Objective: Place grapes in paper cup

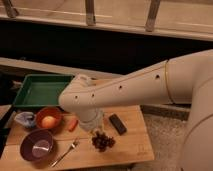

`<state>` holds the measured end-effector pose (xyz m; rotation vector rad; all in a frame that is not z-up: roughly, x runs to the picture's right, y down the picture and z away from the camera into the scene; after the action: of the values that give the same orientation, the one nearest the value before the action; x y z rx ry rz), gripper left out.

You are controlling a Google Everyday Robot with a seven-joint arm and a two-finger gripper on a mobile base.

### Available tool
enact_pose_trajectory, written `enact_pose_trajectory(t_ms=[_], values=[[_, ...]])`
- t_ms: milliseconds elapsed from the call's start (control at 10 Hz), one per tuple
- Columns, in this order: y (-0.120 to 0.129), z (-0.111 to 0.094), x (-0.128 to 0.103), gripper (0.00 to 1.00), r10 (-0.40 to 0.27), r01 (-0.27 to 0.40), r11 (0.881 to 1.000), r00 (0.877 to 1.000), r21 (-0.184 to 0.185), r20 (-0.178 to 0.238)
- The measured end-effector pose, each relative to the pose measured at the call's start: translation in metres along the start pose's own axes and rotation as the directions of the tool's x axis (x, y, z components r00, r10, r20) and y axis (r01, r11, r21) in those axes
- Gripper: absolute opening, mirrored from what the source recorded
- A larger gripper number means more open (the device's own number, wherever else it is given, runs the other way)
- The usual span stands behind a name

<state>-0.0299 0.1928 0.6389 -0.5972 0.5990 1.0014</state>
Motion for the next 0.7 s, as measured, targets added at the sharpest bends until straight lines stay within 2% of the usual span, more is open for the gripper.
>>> enact_pose_trajectory(t_ms=[500,600,700], values=[[-0.006,0.006,-0.014,0.00,0.008,-0.008,1.000,1.000,0.002,-0.008],[-0.006,0.010,-0.015,0.02,0.008,-0.008,1.000,1.000,-0.003,-0.014],[-0.004,0.016,-0.018,0.10,0.004,-0.005,1.000,1.000,-0.015,-0.020]])
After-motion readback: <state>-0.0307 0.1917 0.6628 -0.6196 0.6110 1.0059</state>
